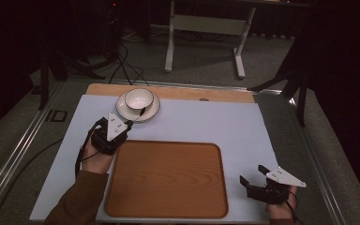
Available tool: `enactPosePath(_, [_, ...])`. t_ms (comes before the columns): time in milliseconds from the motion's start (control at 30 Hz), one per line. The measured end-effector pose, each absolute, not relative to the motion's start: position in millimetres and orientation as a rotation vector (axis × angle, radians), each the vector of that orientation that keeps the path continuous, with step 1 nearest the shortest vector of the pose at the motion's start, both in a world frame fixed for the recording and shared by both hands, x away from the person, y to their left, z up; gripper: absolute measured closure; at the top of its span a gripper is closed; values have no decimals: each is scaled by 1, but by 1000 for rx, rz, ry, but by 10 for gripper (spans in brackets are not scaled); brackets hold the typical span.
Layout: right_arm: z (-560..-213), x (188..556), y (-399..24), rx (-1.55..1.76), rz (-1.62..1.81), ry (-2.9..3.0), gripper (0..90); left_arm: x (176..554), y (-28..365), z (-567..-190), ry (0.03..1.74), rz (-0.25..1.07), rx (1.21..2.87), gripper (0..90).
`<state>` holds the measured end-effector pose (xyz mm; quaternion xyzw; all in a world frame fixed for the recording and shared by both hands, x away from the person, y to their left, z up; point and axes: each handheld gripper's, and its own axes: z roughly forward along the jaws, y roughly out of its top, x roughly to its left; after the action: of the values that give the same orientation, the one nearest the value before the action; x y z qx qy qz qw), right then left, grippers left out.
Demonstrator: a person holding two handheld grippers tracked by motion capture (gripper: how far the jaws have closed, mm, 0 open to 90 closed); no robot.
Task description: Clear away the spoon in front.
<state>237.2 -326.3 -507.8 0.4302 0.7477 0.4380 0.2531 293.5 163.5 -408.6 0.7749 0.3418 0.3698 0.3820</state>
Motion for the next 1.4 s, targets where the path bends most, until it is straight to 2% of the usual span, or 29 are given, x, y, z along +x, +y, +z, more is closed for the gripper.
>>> enactPosePath(1400, [-508, 237, -327, 1170, 1189, 2030, 136, 257, 177, -430, 909, 944, 1975, 886])
